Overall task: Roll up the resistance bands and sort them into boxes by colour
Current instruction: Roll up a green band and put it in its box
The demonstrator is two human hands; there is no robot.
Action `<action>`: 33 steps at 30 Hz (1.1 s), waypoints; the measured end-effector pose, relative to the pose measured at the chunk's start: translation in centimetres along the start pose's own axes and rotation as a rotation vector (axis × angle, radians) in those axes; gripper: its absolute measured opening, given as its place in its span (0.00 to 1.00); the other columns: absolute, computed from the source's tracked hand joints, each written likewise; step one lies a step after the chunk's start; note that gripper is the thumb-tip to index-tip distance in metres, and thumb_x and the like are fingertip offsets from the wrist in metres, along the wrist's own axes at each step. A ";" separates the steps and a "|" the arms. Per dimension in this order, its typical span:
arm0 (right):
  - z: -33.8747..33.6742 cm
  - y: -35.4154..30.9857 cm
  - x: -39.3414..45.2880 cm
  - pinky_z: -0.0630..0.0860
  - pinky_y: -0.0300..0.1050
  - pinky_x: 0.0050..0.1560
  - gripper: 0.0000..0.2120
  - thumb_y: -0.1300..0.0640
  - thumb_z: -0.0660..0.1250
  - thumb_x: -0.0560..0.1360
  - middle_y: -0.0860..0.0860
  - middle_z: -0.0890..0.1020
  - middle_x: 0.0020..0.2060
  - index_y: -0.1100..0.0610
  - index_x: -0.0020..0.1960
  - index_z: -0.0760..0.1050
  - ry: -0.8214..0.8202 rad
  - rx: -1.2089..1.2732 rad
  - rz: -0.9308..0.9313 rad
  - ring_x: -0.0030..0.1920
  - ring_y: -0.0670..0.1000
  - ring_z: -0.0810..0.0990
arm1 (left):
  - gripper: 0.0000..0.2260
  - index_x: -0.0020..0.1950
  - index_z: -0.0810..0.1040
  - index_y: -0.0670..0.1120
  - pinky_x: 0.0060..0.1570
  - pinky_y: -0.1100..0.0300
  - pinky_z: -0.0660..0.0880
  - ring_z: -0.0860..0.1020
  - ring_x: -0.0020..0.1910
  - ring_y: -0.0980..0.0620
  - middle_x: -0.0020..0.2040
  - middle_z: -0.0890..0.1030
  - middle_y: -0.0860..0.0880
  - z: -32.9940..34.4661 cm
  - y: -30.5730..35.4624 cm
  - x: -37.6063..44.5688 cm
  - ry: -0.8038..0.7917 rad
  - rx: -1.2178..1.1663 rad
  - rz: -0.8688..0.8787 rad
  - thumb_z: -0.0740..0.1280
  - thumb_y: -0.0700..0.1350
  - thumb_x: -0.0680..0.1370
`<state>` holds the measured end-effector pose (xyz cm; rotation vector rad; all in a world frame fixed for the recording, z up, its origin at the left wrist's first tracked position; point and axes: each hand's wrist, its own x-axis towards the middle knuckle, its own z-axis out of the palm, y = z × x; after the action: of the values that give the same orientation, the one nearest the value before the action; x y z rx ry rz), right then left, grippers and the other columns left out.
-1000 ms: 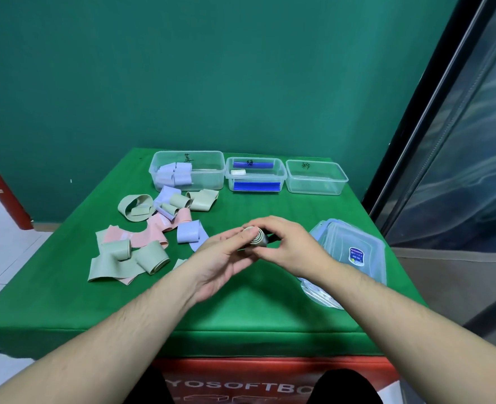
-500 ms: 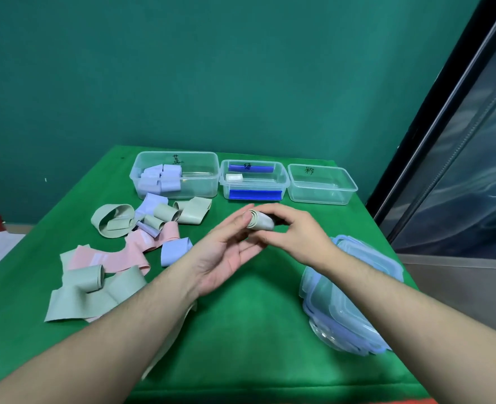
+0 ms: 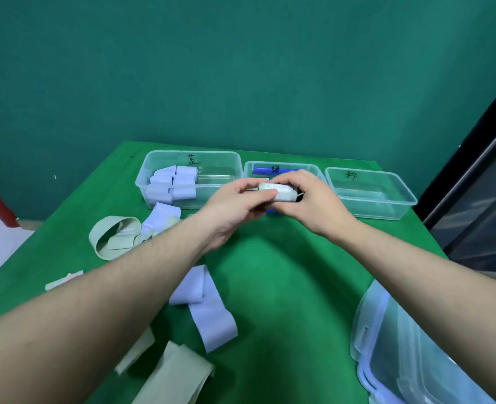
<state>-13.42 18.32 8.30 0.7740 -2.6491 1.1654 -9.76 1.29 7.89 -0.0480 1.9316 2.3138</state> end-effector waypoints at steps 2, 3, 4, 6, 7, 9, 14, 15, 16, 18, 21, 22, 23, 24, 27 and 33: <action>0.1 0.3 1.6 0.68 0.25 0.49 0.18 0.54 0.79 0.67 0.48 0.80 0.52 0.44 0.55 0.79 0.003 0.018 0.018 0.49 0.36 0.76 | 0.13 0.61 0.78 0.40 0.55 0.55 0.79 0.81 0.48 0.49 0.58 0.82 0.39 -0.4 0.6 1.7 0.002 0.012 0.030 0.70 0.37 0.77; 0.0 0.5 2.4 0.68 0.24 0.49 0.19 0.54 0.79 0.68 0.48 0.80 0.52 0.44 0.55 0.78 -0.005 0.021 0.022 0.49 0.35 0.76 | 0.13 0.62 0.78 0.39 0.56 0.55 0.79 0.81 0.48 0.49 0.58 0.82 0.39 -0.7 0.8 2.6 0.002 0.020 0.042 0.70 0.36 0.77; -0.2 0.8 3.0 0.69 0.25 0.50 0.19 0.53 0.79 0.68 0.47 0.81 0.52 0.43 0.56 0.78 -0.018 0.032 0.029 0.48 0.35 0.77 | 0.14 0.62 0.77 0.39 0.57 0.54 0.79 0.81 0.49 0.49 0.58 0.82 0.38 -0.9 1.1 3.4 0.001 0.032 0.049 0.70 0.36 0.77; -0.7 1.4 4.2 0.73 0.31 0.54 0.17 0.54 0.77 0.70 0.45 0.83 0.52 0.45 0.57 0.79 -0.049 0.110 0.066 0.47 0.39 0.79 | 0.15 0.63 0.76 0.39 0.58 0.54 0.79 0.81 0.49 0.47 0.55 0.82 0.38 -1.5 1.4 4.8 0.002 0.055 0.047 0.70 0.34 0.76; -0.9 1.7 4.6 0.75 0.33 0.54 0.16 0.54 0.77 0.71 0.46 0.84 0.51 0.47 0.58 0.80 -0.064 0.159 0.091 0.47 0.41 0.79 | 0.16 0.62 0.75 0.40 0.58 0.54 0.79 0.81 0.49 0.47 0.53 0.83 0.38 -1.7 1.5 5.3 0.001 0.056 0.036 0.70 0.33 0.76; -1.3 2.5 5.6 0.76 0.34 0.50 0.16 0.56 0.77 0.71 0.48 0.84 0.49 0.50 0.57 0.80 -0.095 0.235 0.141 0.45 0.42 0.79 | 0.15 0.60 0.75 0.42 0.57 0.55 0.79 0.80 0.46 0.47 0.51 0.82 0.38 -2.1 1.6 6.4 -0.015 0.042 0.018 0.70 0.32 0.76; -1.2 4.3 8.5 0.75 0.42 0.46 0.17 0.60 0.77 0.71 0.54 0.80 0.42 0.53 0.52 0.71 -0.145 0.344 0.247 0.40 0.49 0.77 | 0.11 0.57 0.76 0.45 0.57 0.53 0.79 0.80 0.43 0.49 0.53 0.83 0.37 -3.1 1.4 9.8 -0.020 0.277 0.053 0.72 0.40 0.77; -1.1 4.7 9.0 0.75 0.45 0.46 0.18 0.61 0.77 0.71 0.54 0.79 0.41 0.53 0.52 0.69 -0.159 0.347 0.266 0.40 0.50 0.76 | 0.10 0.56 0.76 0.46 0.55 0.54 0.79 0.80 0.43 0.50 0.52 0.83 0.38 -3.2 1.3 10.5 -0.016 0.371 0.060 0.72 0.42 0.76; -0.8 5.2 9.4 0.75 0.47 0.47 0.18 0.62 0.76 0.71 0.55 0.79 0.40 0.53 0.51 0.68 -0.166 0.350 0.282 0.41 0.52 0.76 | 0.10 0.56 0.77 0.47 0.53 0.54 0.78 0.79 0.43 0.51 0.51 0.84 0.40 -3.3 1.3 11.1 -0.007 0.478 0.073 0.73 0.45 0.76; -0.3 6.2 10.0 0.74 0.48 0.45 0.20 0.62 0.76 0.71 0.56 0.78 0.40 0.54 0.51 0.66 -0.168 0.373 0.310 0.42 0.52 0.76 | 0.12 0.56 0.78 0.49 0.48 0.57 0.75 0.76 0.41 0.52 0.45 0.83 0.47 -3.4 1.3 12.4 -0.002 0.712 0.122 0.72 0.50 0.76; 0.4 7.5 10.9 0.72 0.45 0.41 0.21 0.62 0.76 0.70 0.55 0.78 0.37 0.54 0.50 0.64 -0.163 0.340 0.361 0.39 0.51 0.73 | 0.11 0.58 0.79 0.52 0.56 0.57 0.74 0.77 0.47 0.53 0.47 0.80 0.55 -3.6 1.5 14.1 -0.020 1.063 0.234 0.68 0.53 0.77; 0.6 7.9 11.2 0.71 0.44 0.40 0.22 0.61 0.77 0.70 0.53 0.78 0.36 0.53 0.49 0.63 -0.162 0.296 0.377 0.38 0.51 0.72 | 0.09 0.57 0.79 0.54 0.61 0.55 0.72 0.77 0.52 0.52 0.50 0.81 0.56 -3.6 1.7 14.5 -0.013 1.173 0.271 0.67 0.52 0.78; 0.8 8.3 11.5 0.70 0.44 0.40 0.22 0.60 0.77 0.69 0.52 0.79 0.36 0.52 0.47 0.63 -0.163 0.248 0.389 0.37 0.51 0.72 | 0.08 0.57 0.79 0.55 0.64 0.54 0.69 0.76 0.55 0.52 0.53 0.81 0.57 -3.6 1.9 14.9 0.000 1.277 0.300 0.65 0.51 0.79; 0.9 8.8 11.8 0.68 0.44 0.40 0.22 0.59 0.77 0.69 0.50 0.80 0.35 0.52 0.46 0.62 -0.170 0.204 0.402 0.36 0.50 0.72 | 0.09 0.57 0.80 0.56 0.66 0.54 0.66 0.76 0.58 0.52 0.54 0.82 0.57 -3.7 1.9 15.3 0.011 1.371 0.320 0.63 0.50 0.80; 1.5 9.6 12.4 0.67 0.46 0.40 0.22 0.60 0.76 0.70 0.54 0.82 0.40 0.52 0.45 0.61 -0.232 0.148 0.443 0.39 0.51 0.73 | 0.14 0.60 0.80 0.56 0.63 0.54 0.61 0.73 0.61 0.51 0.45 0.80 0.58 -3.8 1.9 16.2 -0.030 1.584 0.329 0.59 0.45 0.80; 3.4 10.3 13.5 0.62 0.43 0.29 0.24 0.59 0.78 0.69 0.50 0.74 0.30 0.52 0.45 0.60 -0.314 0.108 0.496 0.30 0.50 0.67 | 0.17 0.64 0.78 0.58 0.63 0.51 0.59 0.68 0.65 0.51 0.57 0.81 0.54 -3.3 0.8 18.0 -0.115 1.802 0.288 0.58 0.44 0.79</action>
<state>-29.98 16.33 3.74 0.3355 -3.1823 1.4038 -27.87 -0.71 6.19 0.4997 3.1260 -0.0731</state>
